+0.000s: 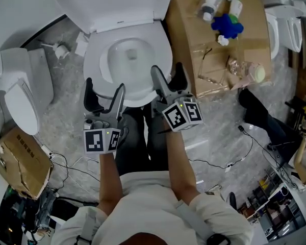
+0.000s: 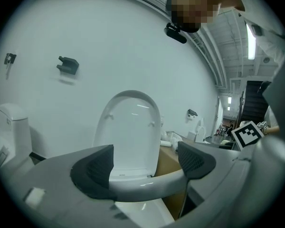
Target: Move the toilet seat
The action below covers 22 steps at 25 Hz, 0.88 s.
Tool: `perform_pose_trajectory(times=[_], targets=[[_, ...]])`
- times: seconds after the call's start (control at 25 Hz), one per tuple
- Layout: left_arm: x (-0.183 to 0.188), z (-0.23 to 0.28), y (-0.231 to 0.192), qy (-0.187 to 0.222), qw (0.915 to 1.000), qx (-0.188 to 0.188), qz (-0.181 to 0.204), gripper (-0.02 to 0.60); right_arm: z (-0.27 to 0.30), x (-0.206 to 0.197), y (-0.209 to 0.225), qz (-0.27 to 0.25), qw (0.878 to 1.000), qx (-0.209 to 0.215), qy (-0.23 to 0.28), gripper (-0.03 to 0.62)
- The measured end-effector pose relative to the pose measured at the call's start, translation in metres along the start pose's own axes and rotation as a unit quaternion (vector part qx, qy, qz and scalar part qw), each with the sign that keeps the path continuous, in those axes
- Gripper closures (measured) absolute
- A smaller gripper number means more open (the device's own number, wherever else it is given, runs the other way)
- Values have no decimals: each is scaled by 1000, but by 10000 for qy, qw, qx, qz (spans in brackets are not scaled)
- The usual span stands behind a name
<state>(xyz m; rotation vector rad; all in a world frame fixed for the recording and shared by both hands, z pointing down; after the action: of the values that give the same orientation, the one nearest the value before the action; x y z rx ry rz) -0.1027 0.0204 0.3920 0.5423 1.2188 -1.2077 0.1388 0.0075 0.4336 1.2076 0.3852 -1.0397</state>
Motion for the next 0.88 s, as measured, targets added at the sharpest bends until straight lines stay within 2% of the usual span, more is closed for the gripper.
perform_pose_trajectory(times=[0.36, 0.64, 0.88], targets=[[24, 17, -5, 36, 10000, -48, -10, 170, 13, 30, -14, -806, 9966, 116, 84, 142], [40, 29, -12, 138, 9999, -46, -8, 171, 17, 44, -30, -1250, 9912, 385, 182, 180], [54, 41, -16, 304, 9995, 29, 10, 172, 23, 56, -47, -1727, 9818, 744, 265, 212]])
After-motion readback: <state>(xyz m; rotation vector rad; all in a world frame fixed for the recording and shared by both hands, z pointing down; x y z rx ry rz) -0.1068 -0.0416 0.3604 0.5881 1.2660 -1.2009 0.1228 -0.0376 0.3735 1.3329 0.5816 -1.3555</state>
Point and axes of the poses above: the fingertips, and each gripper's own axes: z forward along the fingers, y to its right, x out of its top, the point moved 8 cm from there along -z, backward along the fingers, and after that the axes turned 4 degrees about -y, right-handed, at the moved point
